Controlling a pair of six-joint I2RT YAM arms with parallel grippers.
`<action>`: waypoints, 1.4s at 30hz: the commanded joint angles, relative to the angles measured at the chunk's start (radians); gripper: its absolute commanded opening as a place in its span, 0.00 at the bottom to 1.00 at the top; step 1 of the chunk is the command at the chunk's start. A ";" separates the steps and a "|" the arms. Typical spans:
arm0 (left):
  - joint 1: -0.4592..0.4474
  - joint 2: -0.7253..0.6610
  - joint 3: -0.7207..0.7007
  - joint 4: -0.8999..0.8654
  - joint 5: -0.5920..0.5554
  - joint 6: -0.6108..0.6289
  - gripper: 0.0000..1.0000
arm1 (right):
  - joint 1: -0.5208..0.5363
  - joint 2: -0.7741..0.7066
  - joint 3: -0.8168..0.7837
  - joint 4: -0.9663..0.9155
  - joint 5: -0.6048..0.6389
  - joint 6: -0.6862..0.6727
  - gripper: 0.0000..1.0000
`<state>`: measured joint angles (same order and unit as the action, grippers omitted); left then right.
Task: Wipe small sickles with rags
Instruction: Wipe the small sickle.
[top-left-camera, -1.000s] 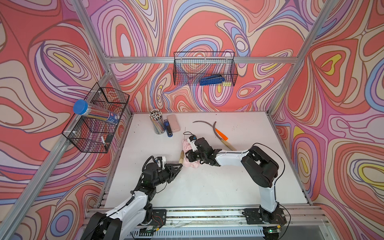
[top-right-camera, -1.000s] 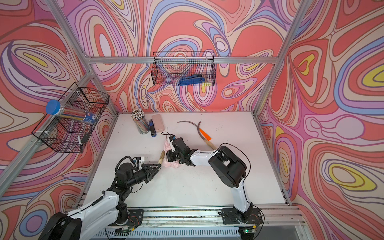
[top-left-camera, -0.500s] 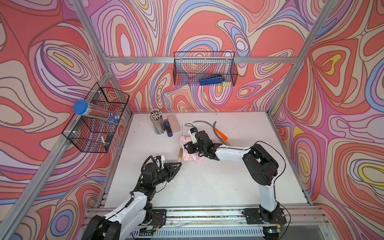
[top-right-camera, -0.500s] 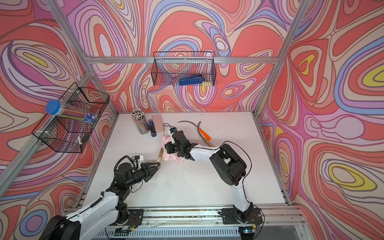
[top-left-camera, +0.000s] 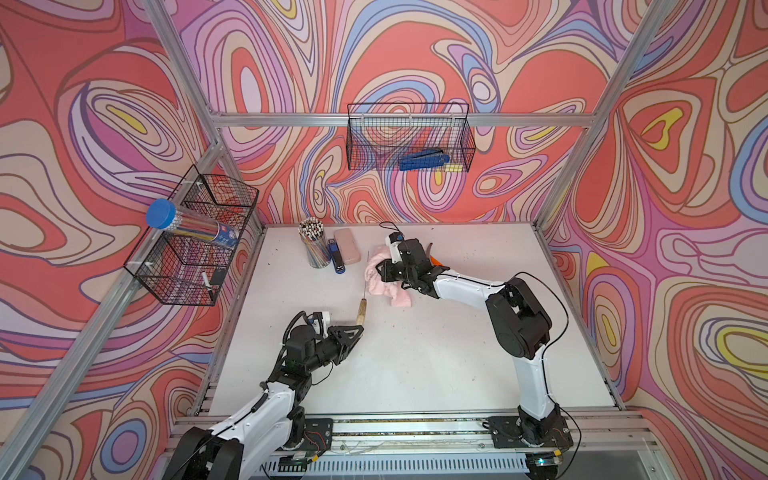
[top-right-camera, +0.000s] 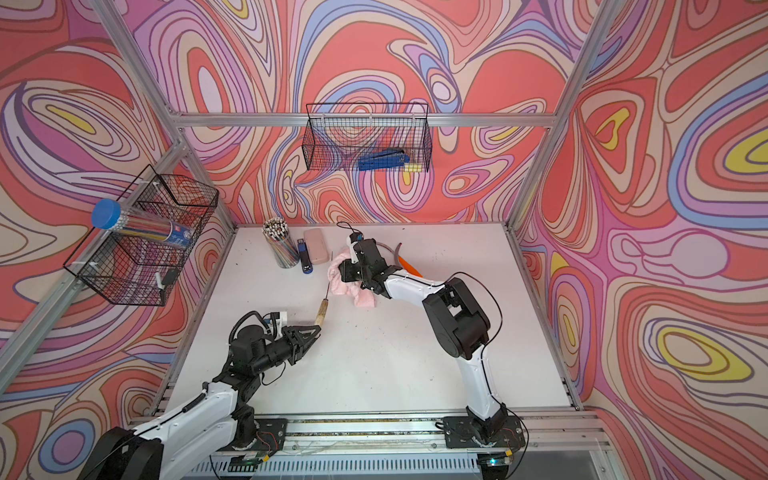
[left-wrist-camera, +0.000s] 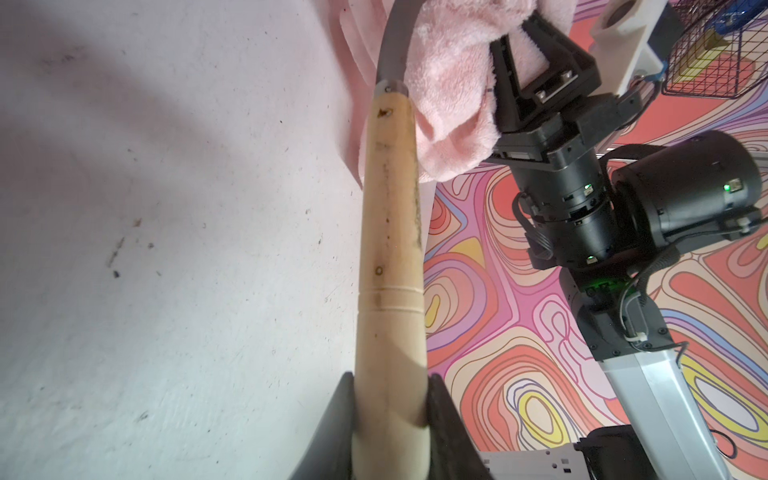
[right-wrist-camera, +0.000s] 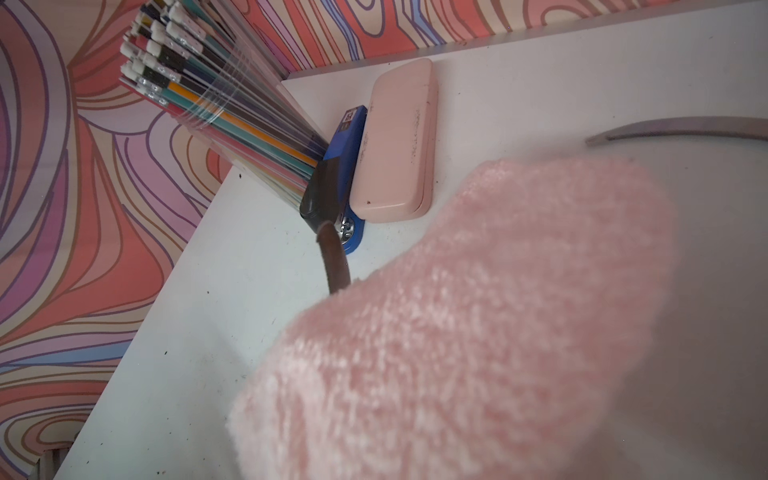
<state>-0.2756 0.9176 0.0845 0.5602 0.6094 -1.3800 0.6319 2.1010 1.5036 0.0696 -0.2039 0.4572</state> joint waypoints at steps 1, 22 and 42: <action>0.004 0.007 0.014 0.017 0.021 0.004 0.00 | -0.016 -0.077 0.026 0.010 0.005 -0.021 0.00; 0.007 -0.017 0.010 0.005 0.022 0.007 0.00 | -0.080 -0.052 0.124 -0.114 0.108 0.001 0.00; 0.010 -0.015 0.012 0.029 0.024 0.009 0.00 | -0.001 0.058 0.105 -0.043 -0.039 -0.002 0.00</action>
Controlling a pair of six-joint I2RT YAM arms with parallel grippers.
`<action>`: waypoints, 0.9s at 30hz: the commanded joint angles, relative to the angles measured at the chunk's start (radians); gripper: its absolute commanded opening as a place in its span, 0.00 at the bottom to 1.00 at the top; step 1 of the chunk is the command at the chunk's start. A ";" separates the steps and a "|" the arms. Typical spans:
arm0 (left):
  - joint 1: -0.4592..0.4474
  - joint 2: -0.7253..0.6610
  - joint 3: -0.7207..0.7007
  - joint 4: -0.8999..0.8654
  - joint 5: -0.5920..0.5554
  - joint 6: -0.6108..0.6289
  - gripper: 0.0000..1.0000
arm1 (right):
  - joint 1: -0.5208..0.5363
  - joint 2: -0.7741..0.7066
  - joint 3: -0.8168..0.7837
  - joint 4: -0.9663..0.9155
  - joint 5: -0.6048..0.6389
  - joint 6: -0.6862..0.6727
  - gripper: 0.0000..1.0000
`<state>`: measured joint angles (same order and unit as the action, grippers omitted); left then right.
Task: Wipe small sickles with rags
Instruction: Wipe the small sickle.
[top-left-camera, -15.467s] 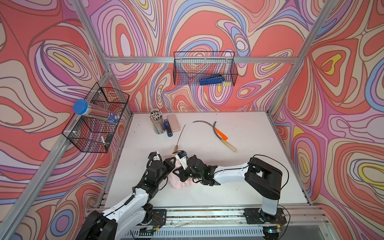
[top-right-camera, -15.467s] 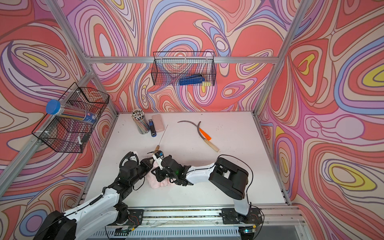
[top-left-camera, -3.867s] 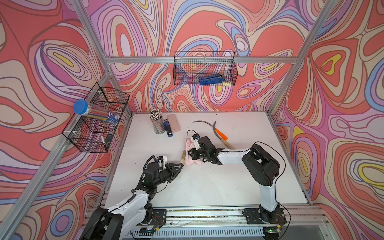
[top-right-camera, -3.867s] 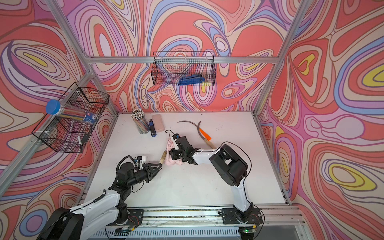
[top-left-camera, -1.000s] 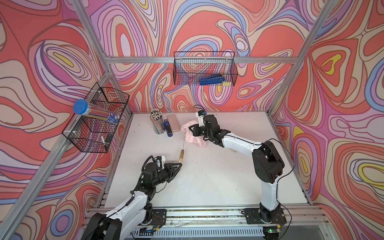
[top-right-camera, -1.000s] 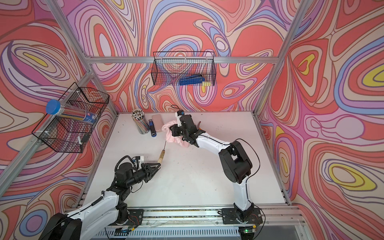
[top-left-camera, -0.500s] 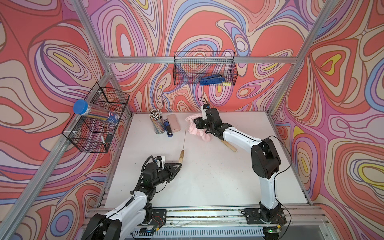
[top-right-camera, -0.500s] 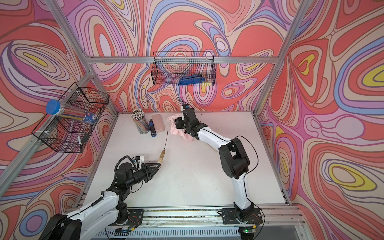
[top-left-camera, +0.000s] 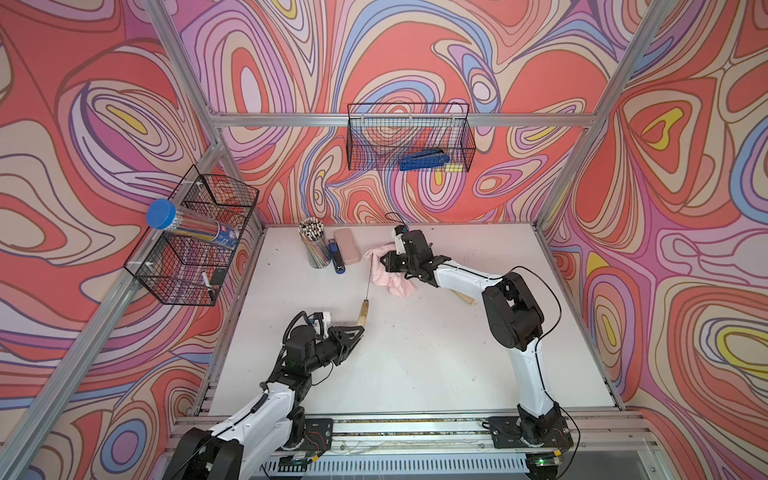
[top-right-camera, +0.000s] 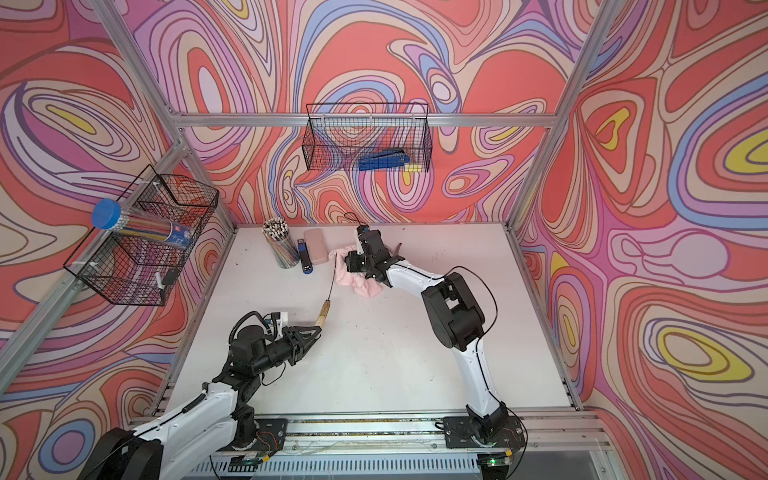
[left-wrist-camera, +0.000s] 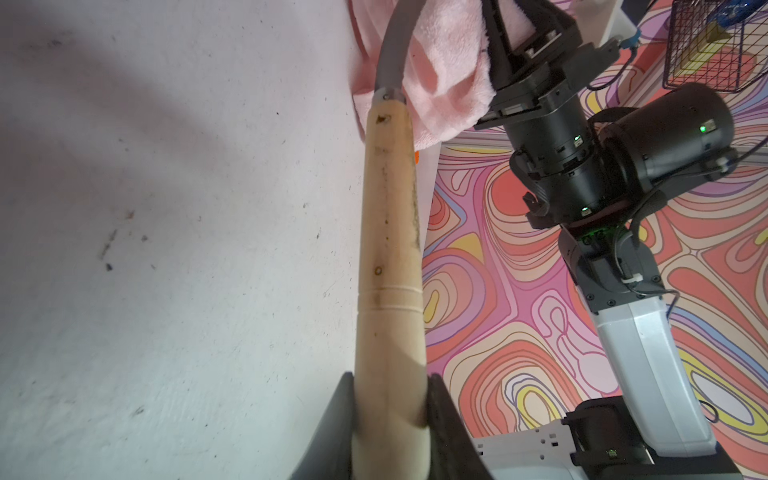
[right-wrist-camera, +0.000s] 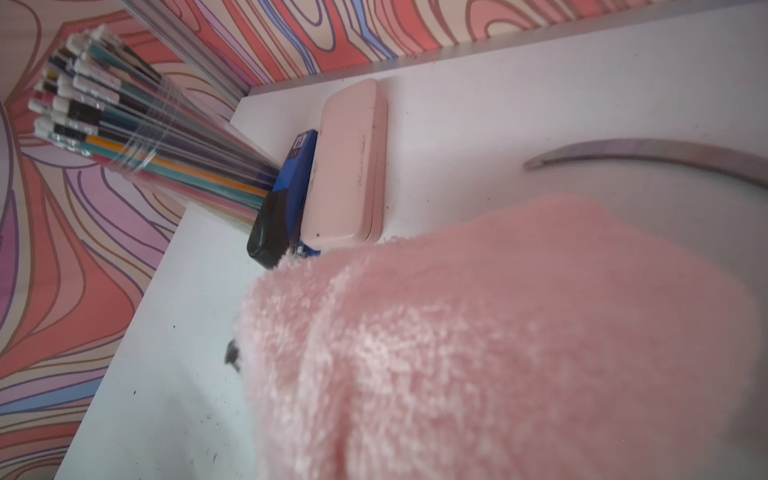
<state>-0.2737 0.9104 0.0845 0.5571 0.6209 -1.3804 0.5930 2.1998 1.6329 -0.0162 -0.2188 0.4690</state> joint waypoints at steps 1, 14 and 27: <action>0.008 -0.008 0.011 0.031 0.013 0.009 0.00 | 0.047 -0.042 -0.034 0.047 -0.025 -0.014 0.00; 0.008 -0.019 0.009 0.025 0.012 0.007 0.00 | 0.157 -0.096 -0.205 0.139 -0.022 -0.004 0.00; 0.008 -0.045 0.008 0.002 0.009 0.009 0.00 | 0.130 -0.113 -0.155 0.086 0.030 0.016 0.00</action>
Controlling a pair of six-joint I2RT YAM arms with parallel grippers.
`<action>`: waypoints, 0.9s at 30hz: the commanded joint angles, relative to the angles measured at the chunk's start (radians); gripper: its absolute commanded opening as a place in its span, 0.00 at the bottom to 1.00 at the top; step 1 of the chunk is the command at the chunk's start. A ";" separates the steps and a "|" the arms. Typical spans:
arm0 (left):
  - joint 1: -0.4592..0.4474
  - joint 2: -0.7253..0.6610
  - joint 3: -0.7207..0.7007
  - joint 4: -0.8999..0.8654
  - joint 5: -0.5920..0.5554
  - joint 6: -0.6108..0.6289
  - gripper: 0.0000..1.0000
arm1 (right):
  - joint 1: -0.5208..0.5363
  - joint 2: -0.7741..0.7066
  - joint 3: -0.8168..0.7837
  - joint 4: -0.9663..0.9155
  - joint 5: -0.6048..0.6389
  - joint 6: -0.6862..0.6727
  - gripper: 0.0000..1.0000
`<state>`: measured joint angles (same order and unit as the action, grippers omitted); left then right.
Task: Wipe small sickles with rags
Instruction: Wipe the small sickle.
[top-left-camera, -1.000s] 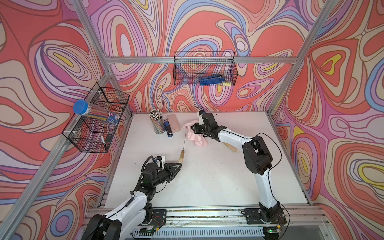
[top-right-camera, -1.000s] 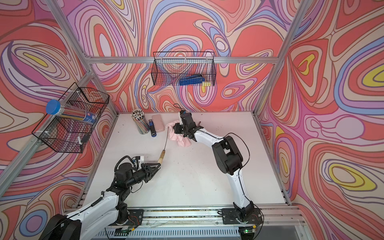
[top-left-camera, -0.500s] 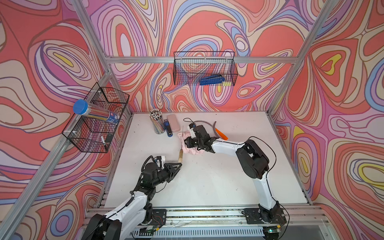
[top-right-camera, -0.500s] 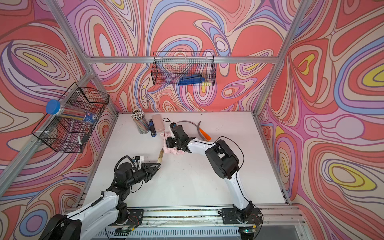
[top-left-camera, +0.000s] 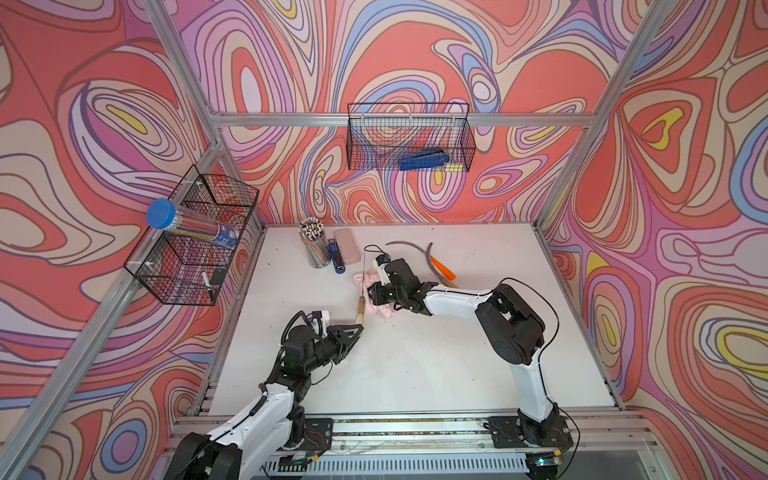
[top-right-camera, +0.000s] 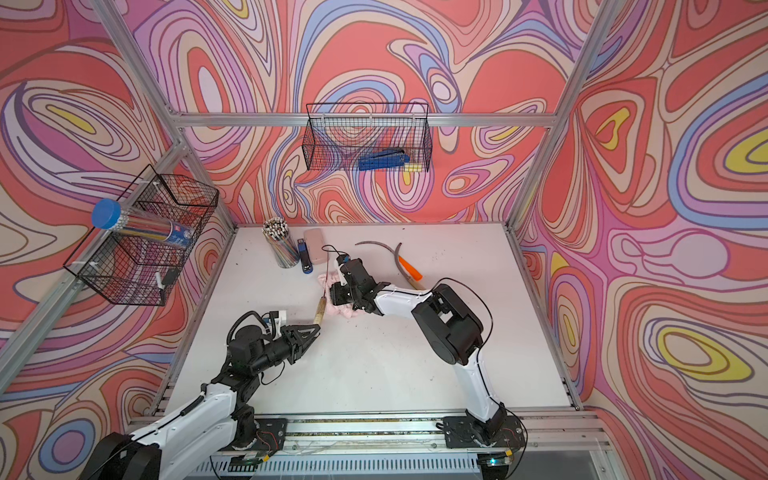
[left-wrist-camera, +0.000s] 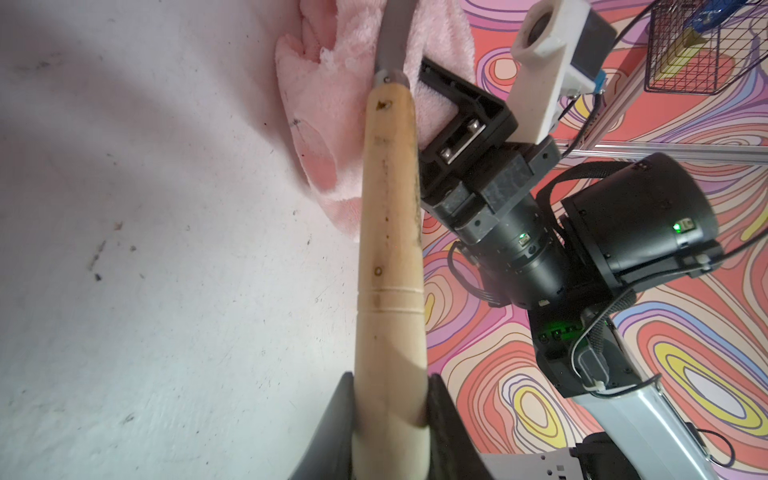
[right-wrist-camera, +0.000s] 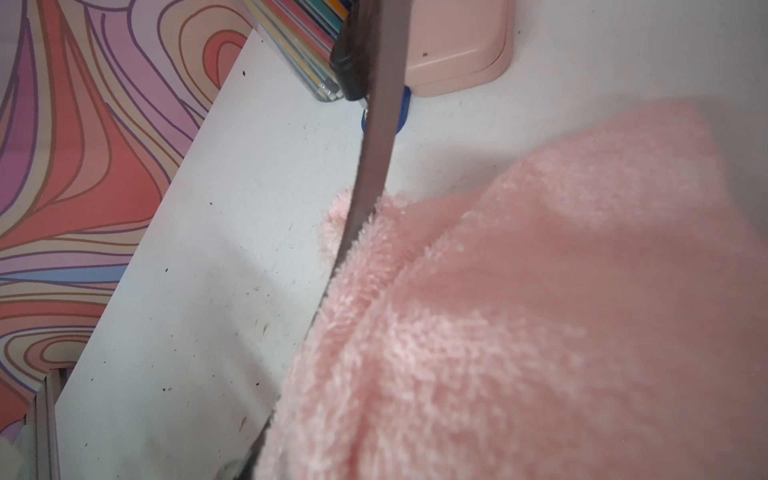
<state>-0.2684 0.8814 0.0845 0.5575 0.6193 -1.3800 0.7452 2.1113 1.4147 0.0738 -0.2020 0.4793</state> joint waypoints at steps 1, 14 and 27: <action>0.002 -0.018 0.008 0.001 0.011 0.009 0.00 | -0.029 -0.020 0.086 -0.018 0.013 0.003 0.00; 0.002 -0.013 0.009 0.004 0.013 0.008 0.00 | -0.069 0.024 0.354 -0.210 0.073 -0.063 0.00; 0.002 -0.008 0.009 0.005 0.009 0.010 0.00 | -0.045 0.001 0.117 -0.039 0.017 -0.015 0.00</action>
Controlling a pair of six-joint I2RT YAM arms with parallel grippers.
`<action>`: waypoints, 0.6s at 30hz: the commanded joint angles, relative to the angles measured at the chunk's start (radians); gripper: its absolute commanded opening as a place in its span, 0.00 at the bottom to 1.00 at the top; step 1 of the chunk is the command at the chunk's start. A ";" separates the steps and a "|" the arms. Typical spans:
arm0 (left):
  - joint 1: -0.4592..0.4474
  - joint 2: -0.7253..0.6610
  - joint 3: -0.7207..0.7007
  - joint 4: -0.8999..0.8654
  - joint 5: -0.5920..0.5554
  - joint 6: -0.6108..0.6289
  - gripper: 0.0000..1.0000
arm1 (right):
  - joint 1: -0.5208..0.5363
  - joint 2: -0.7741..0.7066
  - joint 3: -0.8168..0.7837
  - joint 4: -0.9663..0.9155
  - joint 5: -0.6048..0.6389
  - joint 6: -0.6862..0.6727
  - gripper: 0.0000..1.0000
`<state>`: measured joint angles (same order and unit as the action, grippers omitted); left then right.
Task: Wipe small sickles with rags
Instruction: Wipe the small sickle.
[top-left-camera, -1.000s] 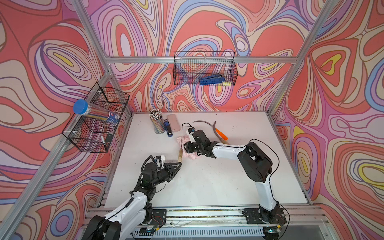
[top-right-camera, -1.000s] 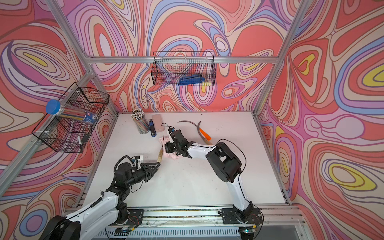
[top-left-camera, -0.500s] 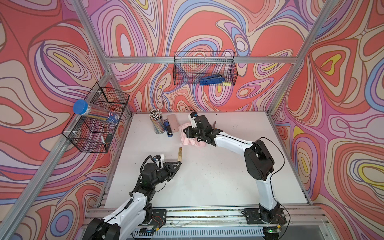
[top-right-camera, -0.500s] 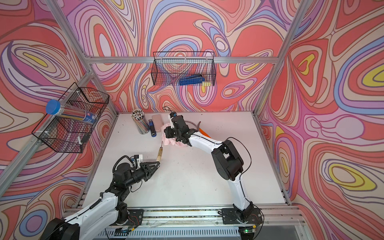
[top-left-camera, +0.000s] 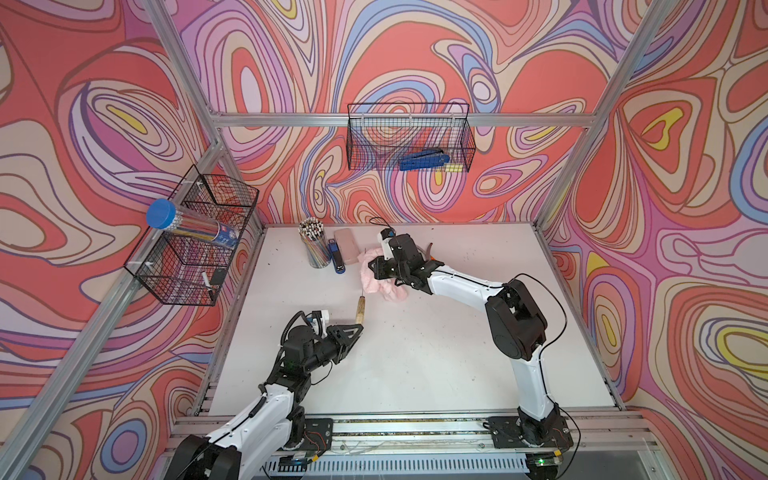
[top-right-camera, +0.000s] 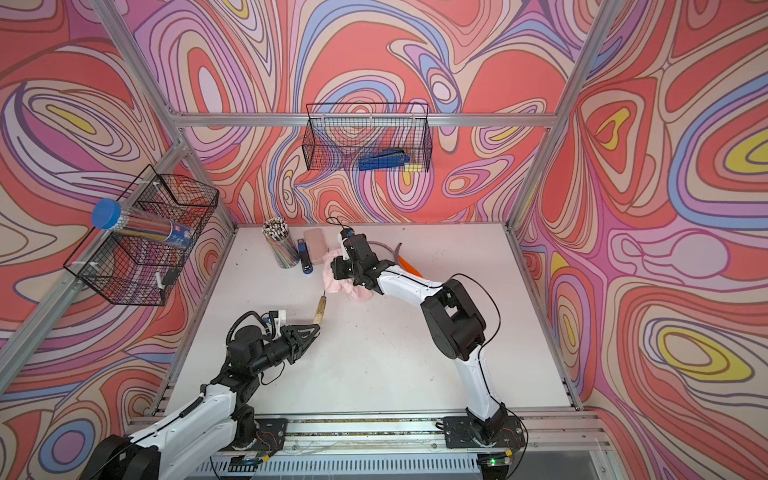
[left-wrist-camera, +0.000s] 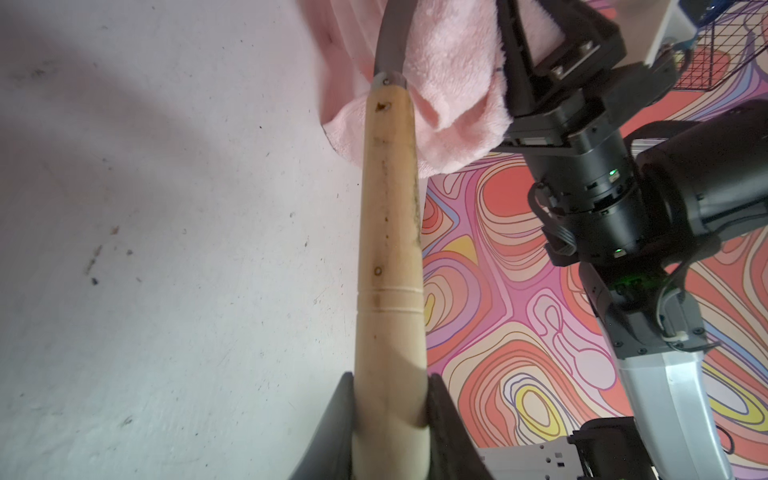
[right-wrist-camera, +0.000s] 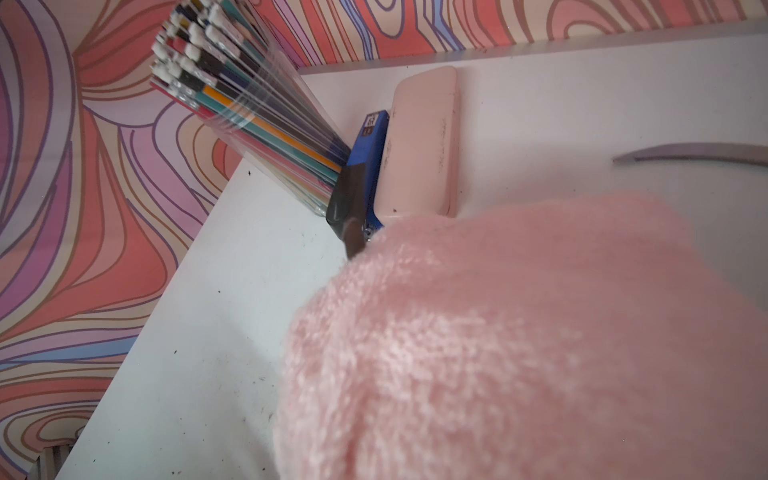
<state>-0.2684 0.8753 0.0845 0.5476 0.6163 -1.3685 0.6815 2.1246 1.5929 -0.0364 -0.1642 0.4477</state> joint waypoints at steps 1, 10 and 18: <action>0.002 -0.001 0.011 0.014 0.012 -0.001 0.00 | 0.026 -0.020 -0.085 0.088 -0.024 0.018 0.00; 0.005 0.001 0.010 0.014 0.012 0.000 0.00 | 0.108 -0.094 -0.236 0.190 -0.043 0.047 0.00; 0.005 -0.011 0.009 0.006 0.013 0.000 0.00 | 0.089 -0.072 -0.202 0.153 -0.006 0.058 0.00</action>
<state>-0.2665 0.8776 0.0845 0.5446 0.6159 -1.3655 0.7849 2.0655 1.3483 0.0940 -0.1749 0.4938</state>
